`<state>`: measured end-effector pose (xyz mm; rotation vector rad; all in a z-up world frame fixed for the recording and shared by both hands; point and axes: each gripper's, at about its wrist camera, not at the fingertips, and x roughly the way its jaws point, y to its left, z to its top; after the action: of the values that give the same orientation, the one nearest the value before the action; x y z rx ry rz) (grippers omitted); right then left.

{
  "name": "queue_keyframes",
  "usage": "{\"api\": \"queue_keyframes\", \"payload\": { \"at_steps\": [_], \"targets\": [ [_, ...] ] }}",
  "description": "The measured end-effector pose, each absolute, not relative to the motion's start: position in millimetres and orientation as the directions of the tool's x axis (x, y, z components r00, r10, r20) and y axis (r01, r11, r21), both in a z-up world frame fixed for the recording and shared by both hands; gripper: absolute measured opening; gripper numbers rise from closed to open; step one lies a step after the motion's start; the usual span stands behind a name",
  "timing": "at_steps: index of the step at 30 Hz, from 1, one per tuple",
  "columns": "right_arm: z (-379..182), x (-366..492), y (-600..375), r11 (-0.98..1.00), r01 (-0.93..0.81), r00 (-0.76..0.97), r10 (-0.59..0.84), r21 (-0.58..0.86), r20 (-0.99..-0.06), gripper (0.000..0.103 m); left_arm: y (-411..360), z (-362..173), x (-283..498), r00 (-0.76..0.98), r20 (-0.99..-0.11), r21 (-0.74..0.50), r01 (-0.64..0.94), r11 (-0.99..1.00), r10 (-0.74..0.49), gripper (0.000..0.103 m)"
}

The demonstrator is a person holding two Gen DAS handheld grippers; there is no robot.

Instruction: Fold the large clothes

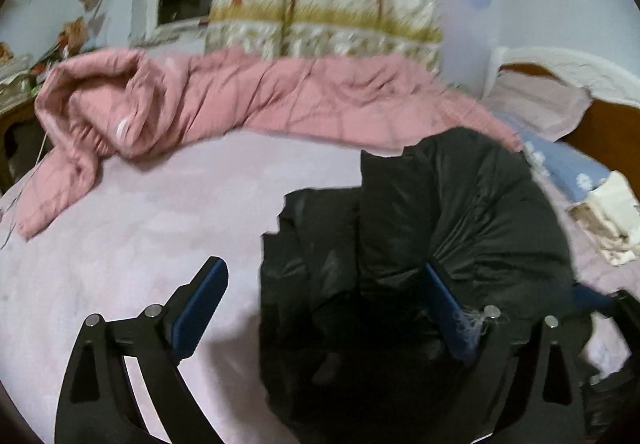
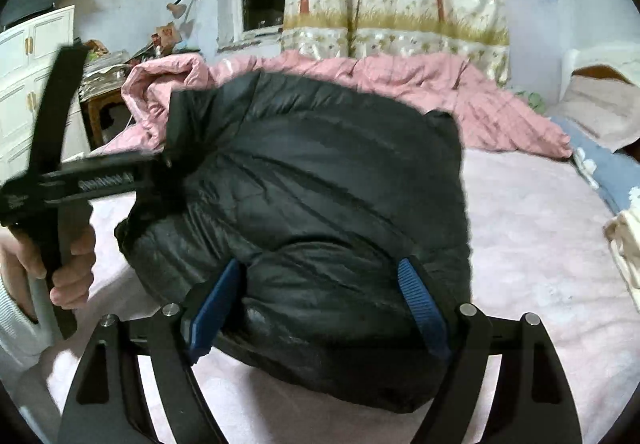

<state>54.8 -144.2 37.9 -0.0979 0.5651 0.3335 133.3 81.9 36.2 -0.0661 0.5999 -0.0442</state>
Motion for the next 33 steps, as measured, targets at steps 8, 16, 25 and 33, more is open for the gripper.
{"api": "queue_keyframes", "payload": {
  "at_steps": [8, 16, 25, 33],
  "targets": [
    [57.1, 46.0, -178.7, 0.999, -0.044, 0.908, 0.049, 0.022, -0.416, 0.088, 90.6, 5.5, 149.7, 0.748, -0.664, -0.066, -0.026, 0.997, -0.025, 0.096],
    [58.6, 58.0, -236.1, 0.971, 0.120, 0.898, -0.018, 0.206, -0.439, 0.088, 98.4, -10.6, 152.8, 0.712, -0.695, -0.128, 0.012, 0.992, -0.098, 0.100],
    [52.2, 69.4, -258.2, 0.934, 0.077, 0.871, 0.107, 0.349, -0.480, 0.094, 126.3, -24.5, 162.1, 0.604, -0.656, -0.529, 0.061, 0.846, -0.454, 0.103],
    [2.3, 105.0, -260.5, 0.775, 0.020, 0.678, 0.453, 0.631, -0.578, 0.095, 126.5, -32.5, 155.5, 0.544, -0.577, -0.688, 0.078, 0.722, -0.609, 0.103]
  ]
}}
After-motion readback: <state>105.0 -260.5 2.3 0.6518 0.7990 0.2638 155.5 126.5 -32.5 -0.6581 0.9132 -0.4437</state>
